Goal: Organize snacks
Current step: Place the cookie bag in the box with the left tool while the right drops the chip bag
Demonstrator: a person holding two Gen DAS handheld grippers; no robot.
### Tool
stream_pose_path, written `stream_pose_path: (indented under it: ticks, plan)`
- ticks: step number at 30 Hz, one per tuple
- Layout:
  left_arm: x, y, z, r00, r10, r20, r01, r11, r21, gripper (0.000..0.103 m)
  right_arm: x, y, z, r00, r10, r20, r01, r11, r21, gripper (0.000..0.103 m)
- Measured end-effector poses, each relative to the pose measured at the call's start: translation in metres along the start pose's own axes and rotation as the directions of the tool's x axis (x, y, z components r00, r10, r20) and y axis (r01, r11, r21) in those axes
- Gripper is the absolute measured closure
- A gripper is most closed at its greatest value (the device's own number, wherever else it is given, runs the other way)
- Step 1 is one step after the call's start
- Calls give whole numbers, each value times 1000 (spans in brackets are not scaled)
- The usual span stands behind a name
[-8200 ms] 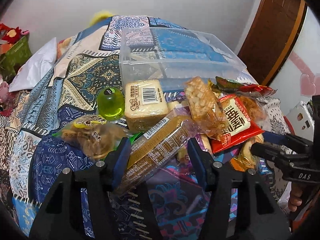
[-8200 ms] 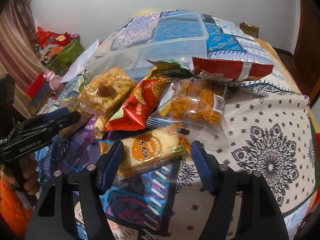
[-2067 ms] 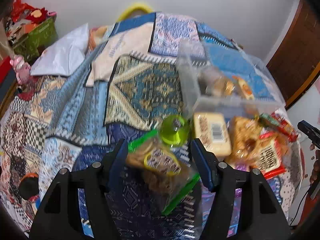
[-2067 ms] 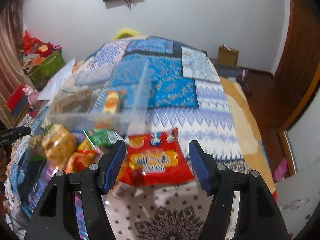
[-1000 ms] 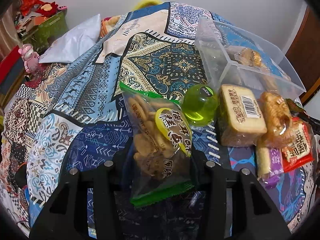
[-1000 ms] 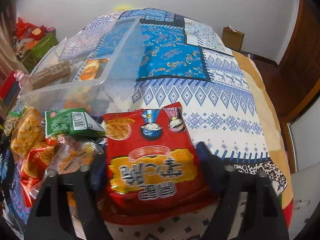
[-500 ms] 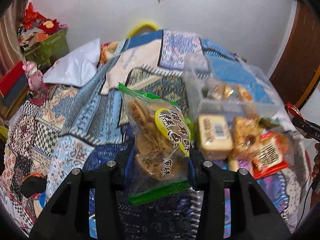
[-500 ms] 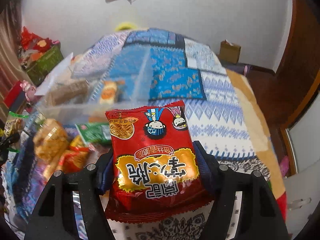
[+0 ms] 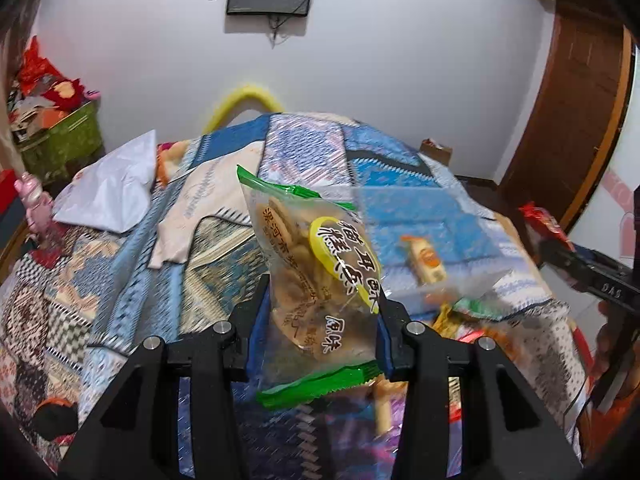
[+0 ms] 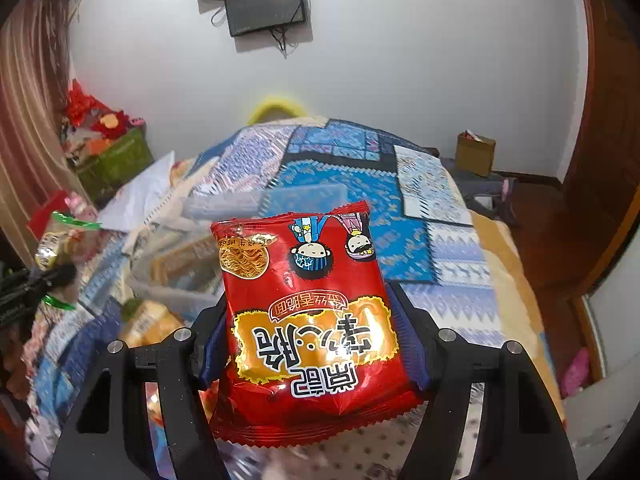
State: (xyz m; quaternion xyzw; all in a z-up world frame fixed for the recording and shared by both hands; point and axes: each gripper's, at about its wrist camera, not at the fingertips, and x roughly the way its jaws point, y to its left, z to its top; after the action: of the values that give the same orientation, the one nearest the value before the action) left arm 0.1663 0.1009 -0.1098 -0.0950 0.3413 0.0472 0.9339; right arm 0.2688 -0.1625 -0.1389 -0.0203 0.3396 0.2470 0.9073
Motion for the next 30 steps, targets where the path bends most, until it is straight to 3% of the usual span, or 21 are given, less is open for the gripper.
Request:
stream_pose_path:
  ticks: [13, 23, 30]
  plan:
    - [59, -49, 26, 995, -89, -37, 91, 994, 60, 60, 52, 17, 23, 998, 55, -14, -54, 998, 24, 37]
    - [109, -64, 31, 990, -106, -94, 113, 992, 62, 60, 87, 18, 20, 995, 30, -96, -30, 1000, -6, 37]
    - [135, -66, 32, 988, -86, -128, 94, 994, 57, 60, 95, 21, 21, 994, 5, -108, -10, 999, -46, 36]
